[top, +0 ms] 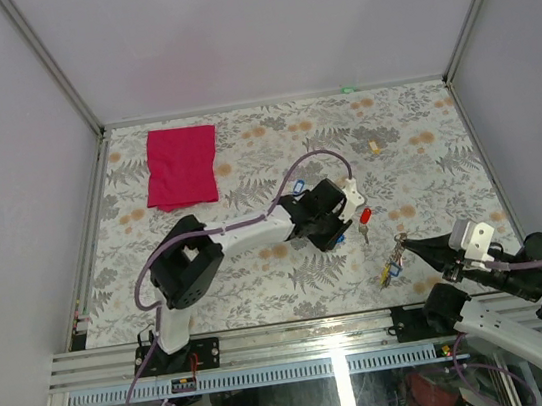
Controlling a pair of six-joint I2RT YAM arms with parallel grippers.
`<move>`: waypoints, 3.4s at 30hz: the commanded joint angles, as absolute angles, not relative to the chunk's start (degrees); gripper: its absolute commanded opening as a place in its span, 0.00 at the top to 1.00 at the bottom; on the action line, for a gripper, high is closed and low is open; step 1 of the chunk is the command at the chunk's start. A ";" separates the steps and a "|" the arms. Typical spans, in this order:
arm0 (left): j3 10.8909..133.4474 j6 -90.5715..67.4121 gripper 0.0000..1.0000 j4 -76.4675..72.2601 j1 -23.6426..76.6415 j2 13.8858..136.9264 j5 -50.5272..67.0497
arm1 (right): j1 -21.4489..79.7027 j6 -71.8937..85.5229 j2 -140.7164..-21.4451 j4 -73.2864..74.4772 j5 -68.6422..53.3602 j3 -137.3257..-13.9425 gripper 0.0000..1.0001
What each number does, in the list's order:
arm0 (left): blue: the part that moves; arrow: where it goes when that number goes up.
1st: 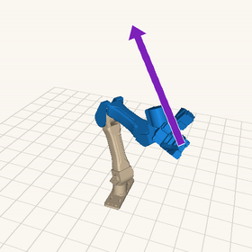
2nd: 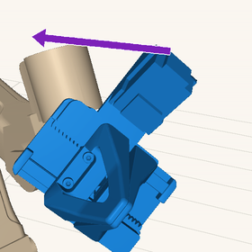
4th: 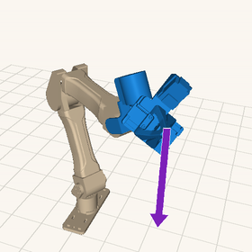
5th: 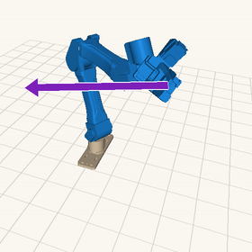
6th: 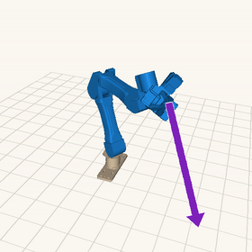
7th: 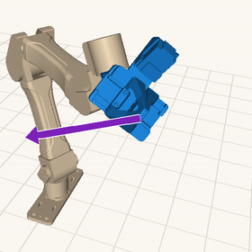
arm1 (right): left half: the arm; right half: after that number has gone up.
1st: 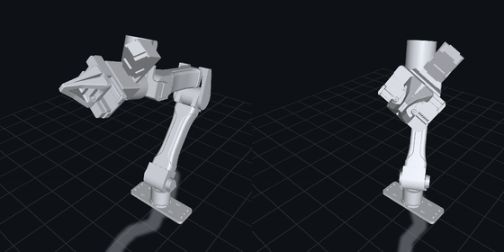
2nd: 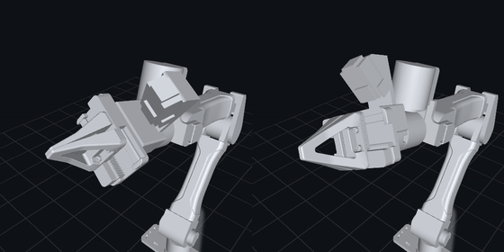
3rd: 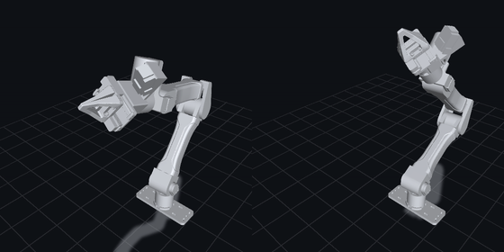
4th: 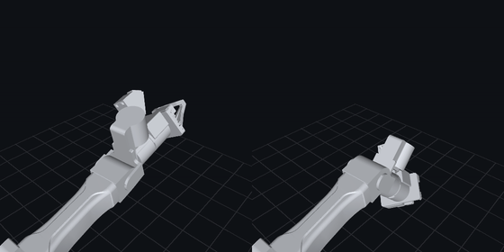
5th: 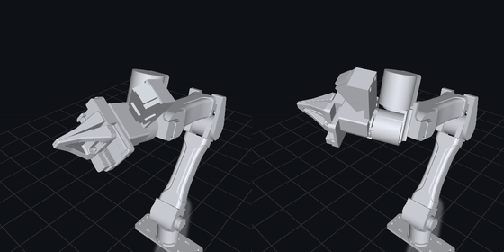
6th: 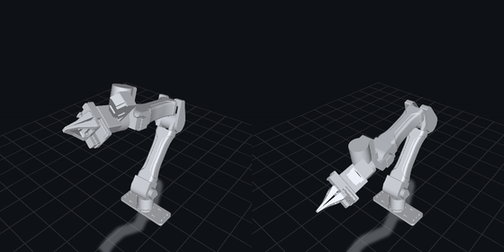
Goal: Put the keys on the keyring
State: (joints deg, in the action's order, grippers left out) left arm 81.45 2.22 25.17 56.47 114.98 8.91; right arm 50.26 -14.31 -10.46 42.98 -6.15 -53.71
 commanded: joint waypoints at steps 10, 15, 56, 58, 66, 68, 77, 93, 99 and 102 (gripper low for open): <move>65.63 4.59 0.48 6.30 51.77 100.22 18.34 | 50.59 -13.62 -9.54 38.14 -8.03 -53.46 0.99; 66.18 8.12 0.45 4.91 48.62 102.36 27.41 | 50.54 -13.27 -9.97 38.14 -8.60 -53.37 0.99; 86.33 -45.02 0.64 26.81 64.98 120.35 -38.05 | 50.59 -11.60 -8.86 37.18 -7.78 -51.33 0.99; 86.23 -45.09 0.64 26.85 65.15 120.58 -37.79 | 50.51 -11.64 -8.96 37.10 -7.79 -51.24 0.99; 86.22 -45.26 0.66 27.33 66.35 121.11 -38.02 | 50.53 -11.27 -9.32 36.69 -8.30 -51.17 0.99; 86.31 -45.26 0.66 27.54 66.57 121.19 -38.12 | 50.53 -11.17 -9.32 36.72 -8.39 -51.16 0.99; 86.14 -45.81 0.68 28.51 67.05 121.54 -38.87 | 50.54 -11.16 -9.40 36.56 -8.70 -51.10 0.99; 87.36 -45.27 0.83 29.53 67.06 123.08 -39.66 | 50.56 -11.30 -9.49 35.91 -9.12 -50.54 0.99; 87.28 -45.09 0.93 29.64 67.07 123.04 -39.72 | 50.54 -11.19 -9.49 35.96 -9.14 -50.50 0.99; 86.91 -45.07 0.97 29.71 67.01 122.51 -39.92 | 50.54 -11.17 -9.56 35.88 -9.21 -50.47 0.99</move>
